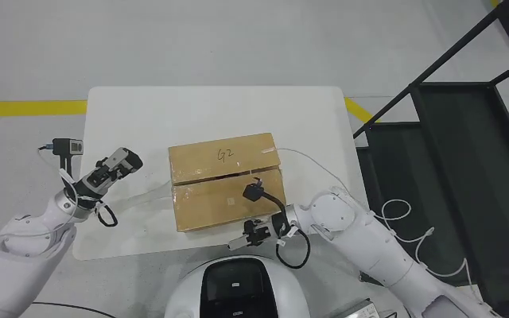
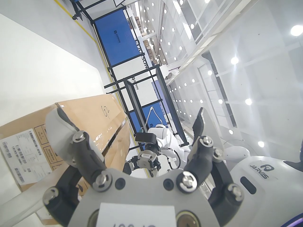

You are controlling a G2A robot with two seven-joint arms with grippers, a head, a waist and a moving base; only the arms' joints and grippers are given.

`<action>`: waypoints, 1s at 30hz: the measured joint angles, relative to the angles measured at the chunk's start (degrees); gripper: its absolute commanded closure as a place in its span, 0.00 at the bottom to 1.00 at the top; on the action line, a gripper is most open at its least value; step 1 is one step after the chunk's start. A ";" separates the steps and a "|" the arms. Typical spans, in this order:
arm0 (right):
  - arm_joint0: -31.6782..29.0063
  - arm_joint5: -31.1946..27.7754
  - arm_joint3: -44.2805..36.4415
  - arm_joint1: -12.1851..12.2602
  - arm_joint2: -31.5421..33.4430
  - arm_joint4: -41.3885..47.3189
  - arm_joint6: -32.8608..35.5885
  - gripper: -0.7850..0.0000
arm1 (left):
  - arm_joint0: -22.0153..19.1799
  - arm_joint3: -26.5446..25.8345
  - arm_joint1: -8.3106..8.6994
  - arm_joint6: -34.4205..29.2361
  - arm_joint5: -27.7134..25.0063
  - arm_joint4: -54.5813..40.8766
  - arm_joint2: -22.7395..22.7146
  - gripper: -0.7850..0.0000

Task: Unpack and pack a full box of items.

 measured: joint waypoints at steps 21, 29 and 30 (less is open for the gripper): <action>12.36 -1.07 7.45 -5.51 -10.99 4.47 -4.44 0.00 | 6.73 -1.10 -0.79 -0.23 0.44 0.52 -9.43 0.00; 15.81 -1.55 12.72 -7.27 -12.67 5.15 -6.21 0.00 | 8.21 -1.63 -1.36 -0.81 1.63 0.40 -12.05 0.00; 16.03 -1.84 13.12 -7.37 -12.64 5.26 -6.28 0.00 | 8.28 -1.66 -1.44 -0.92 1.77 0.41 -12.21 0.00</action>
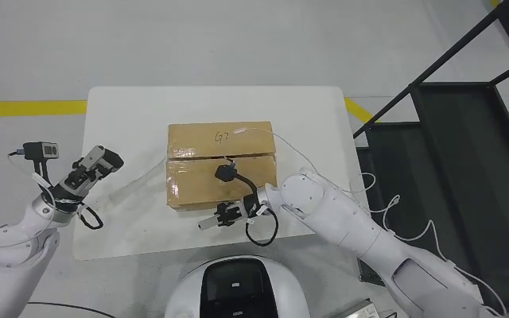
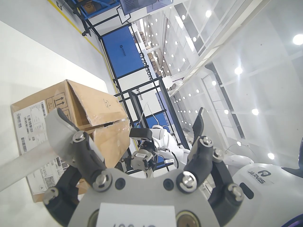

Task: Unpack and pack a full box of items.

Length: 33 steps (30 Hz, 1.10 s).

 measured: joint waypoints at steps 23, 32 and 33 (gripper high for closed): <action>1.26 -5.00 7.07 3.65 19.74 14.67 5.91 0.00 | -0.33 0.15 -2.85 -2.86 2.82 -0.41 0.04 0.00; 6.14 -1.99 17.23 2.04 16.94 14.94 3.38 0.00 | 0.29 -0.79 -3.87 -2.66 2.91 0.40 -0.37 0.00; 6.41 -1.93 18.15 1.88 16.73 15.30 3.38 0.00 | 0.45 -0.89 -3.94 -2.61 2.94 0.61 -0.54 0.00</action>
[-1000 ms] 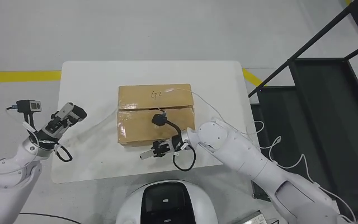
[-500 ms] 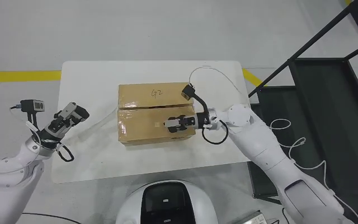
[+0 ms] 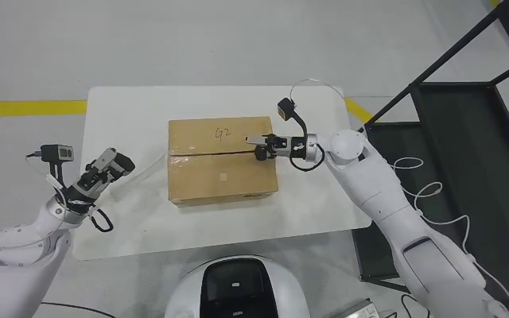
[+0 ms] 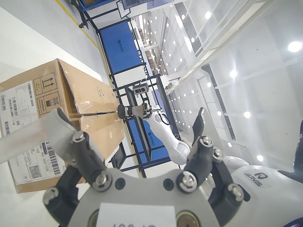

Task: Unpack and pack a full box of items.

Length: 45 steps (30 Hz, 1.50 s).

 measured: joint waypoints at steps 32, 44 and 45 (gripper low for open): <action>2.38 -1.18 4.70 -0.96 -1.23 0.03 2.05 0.00 | 6.61 -5.80 -2.44 3.41 3.65 -1.42 -0.95 0.00; 2.38 -1.18 4.70 -0.96 -1.23 0.03 2.05 0.00 | 8.33 -7.74 -3.30 7.97 3.47 -7.09 -0.61 0.00; 2.38 -1.18 4.70 -0.96 -1.23 0.03 2.05 0.00 | 9.14 -8.07 -3.54 9.30 2.76 -9.38 -0.61 0.00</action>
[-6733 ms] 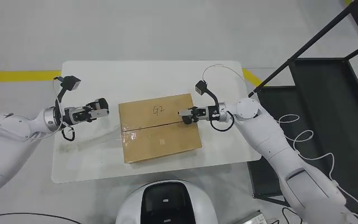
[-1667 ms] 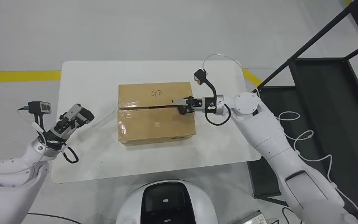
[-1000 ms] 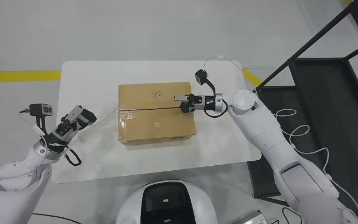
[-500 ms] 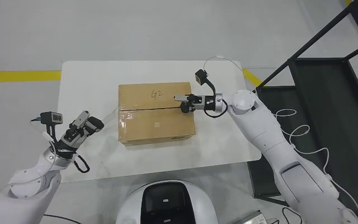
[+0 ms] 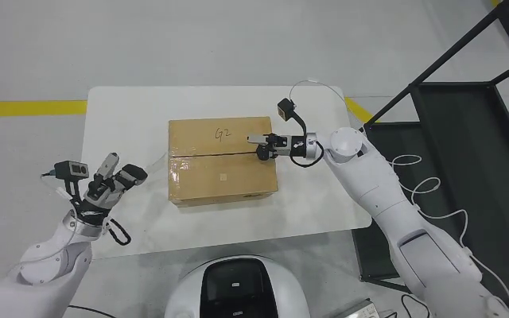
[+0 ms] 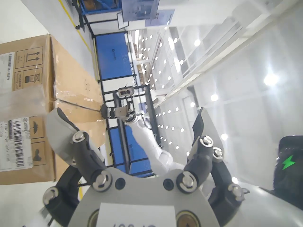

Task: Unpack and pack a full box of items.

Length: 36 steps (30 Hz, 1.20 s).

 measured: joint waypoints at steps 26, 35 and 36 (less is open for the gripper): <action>0.00 0.00 0.00 0.00 0.00 0.00 0.00 0.00 | 6.70 1.50 -5.33 15.44 -13.70 -7.90 8.07 0.00; 0.00 0.00 0.00 0.00 0.00 0.00 0.00 0.00 | 6.58 1.64 -5.69 15.22 -11.83 -8.96 8.90 0.00; 0.00 0.00 0.00 0.00 0.00 0.00 0.00 0.00 | 6.38 2.05 -5.88 14.61 -10.94 -9.16 9.42 0.00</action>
